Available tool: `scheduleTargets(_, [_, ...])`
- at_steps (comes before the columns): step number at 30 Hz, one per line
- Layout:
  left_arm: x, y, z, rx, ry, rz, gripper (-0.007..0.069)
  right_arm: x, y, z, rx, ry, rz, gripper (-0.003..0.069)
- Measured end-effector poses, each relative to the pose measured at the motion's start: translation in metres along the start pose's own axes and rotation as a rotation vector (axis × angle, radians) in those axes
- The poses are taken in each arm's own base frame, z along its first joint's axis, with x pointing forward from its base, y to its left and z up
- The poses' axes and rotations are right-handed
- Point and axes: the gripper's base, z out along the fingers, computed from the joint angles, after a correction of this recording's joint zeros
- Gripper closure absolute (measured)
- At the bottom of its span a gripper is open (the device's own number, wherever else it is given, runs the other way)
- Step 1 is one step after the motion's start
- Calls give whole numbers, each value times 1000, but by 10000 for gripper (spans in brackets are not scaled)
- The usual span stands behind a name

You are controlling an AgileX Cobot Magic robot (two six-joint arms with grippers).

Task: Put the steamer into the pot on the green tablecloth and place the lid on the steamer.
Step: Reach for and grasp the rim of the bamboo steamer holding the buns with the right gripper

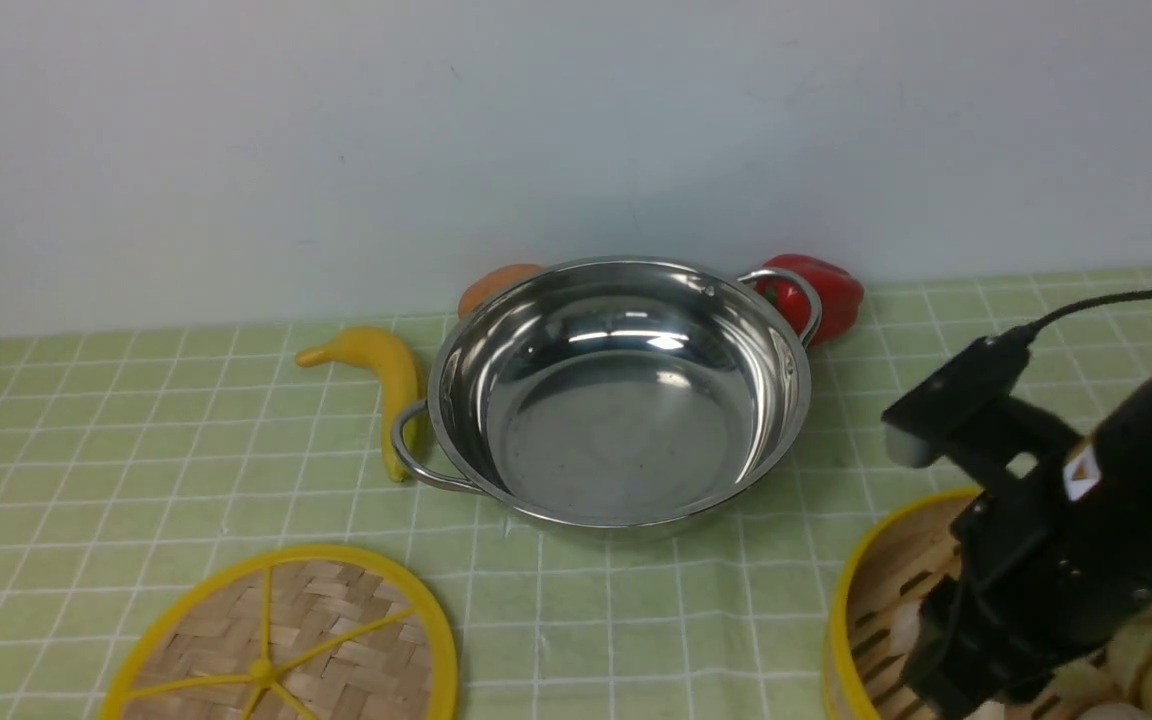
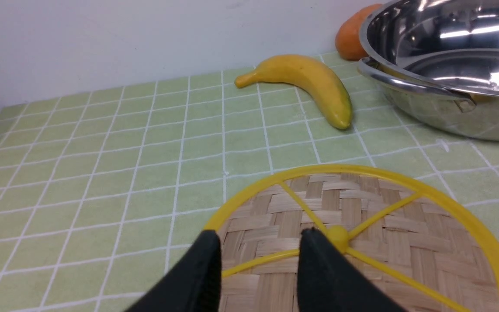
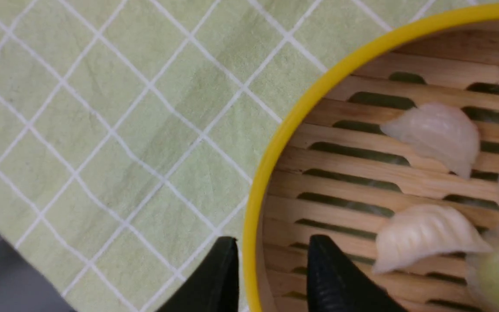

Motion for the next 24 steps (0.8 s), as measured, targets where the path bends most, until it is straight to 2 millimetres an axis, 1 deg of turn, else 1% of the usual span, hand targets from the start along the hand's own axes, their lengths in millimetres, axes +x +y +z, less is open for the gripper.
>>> scheduleTargets(5, [0, 0, 0, 0, 0, 0, 382, -6, -2, 24, 44, 63, 19, 396])
scheduleTargets(6, [0, 0, 0, 0, 0, 0, 382, -6, -2, 25, 44, 66, 20, 396])
scheduleTargets(7, [0, 0, 0, 0, 0, 0, 382, -7, -3, 32, 45, 87, 26, 390])
scheduleTargets(11, [0, 0, 0, 0, 0, 0, 382, -8, -3, 41, 35, 115, 32, 386])
scheduleTargets(15, [0, 0, 0, 0, 0, 0, 382, -8, 2, 43, 26, 121, 19, 384])
scheduleTargets(20, [0, 0, 0, 0, 0, 0, 382, -9, 18, 45, -13, 119, -2, 384])
scheduleTargets(24, [0, 0, 0, 0, 0, 0, 382, -11, 25, 46, 2, 97, -45, 384])
